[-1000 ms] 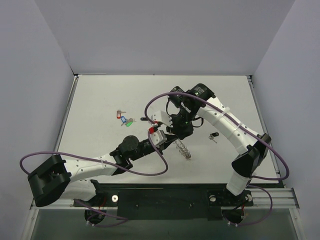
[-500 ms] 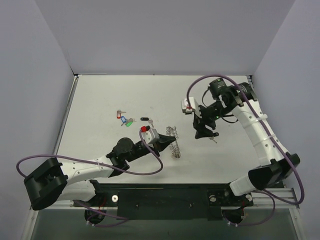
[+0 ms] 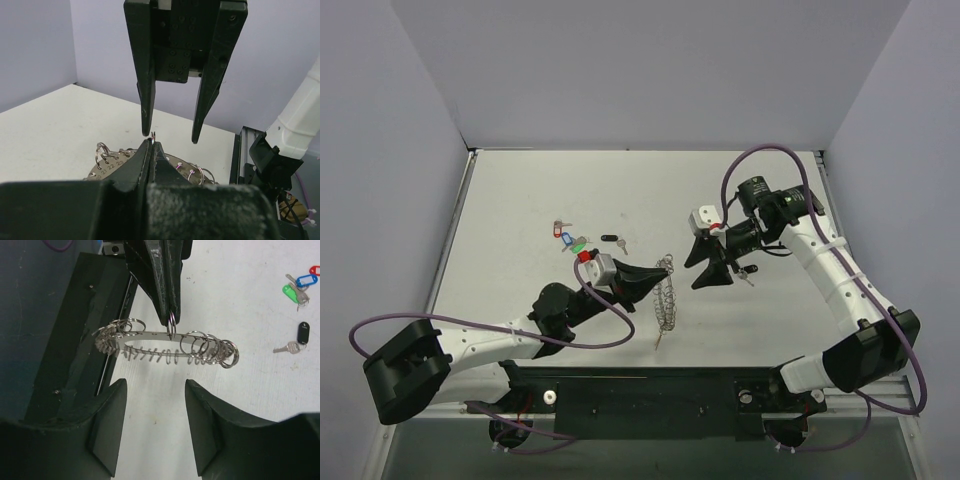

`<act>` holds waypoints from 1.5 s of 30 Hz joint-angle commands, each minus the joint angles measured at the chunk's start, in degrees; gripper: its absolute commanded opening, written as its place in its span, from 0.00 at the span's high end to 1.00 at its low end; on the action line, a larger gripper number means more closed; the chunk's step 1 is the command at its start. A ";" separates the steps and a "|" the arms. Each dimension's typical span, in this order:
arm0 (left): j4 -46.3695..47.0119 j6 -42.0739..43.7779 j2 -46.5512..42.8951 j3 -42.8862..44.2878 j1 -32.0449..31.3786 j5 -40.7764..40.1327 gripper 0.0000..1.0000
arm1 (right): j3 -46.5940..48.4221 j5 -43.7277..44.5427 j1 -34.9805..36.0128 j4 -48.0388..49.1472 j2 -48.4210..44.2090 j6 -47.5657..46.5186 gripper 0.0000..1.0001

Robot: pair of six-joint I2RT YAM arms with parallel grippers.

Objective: Put the keys on the keyring

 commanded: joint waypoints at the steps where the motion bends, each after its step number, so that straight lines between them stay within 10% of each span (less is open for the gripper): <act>1: 9.00 -2.56 0.36 0.77 0.15 -0.54 1.00 | 0.70 -6.76 2.01 -0.20 0.74 -0.89 0.57; 45: 15.77 -6.25 6.34 1.04 0.15 1.31 1.00 | 3.60 -6.06 5.09 -0.11 4.96 2.28 0.90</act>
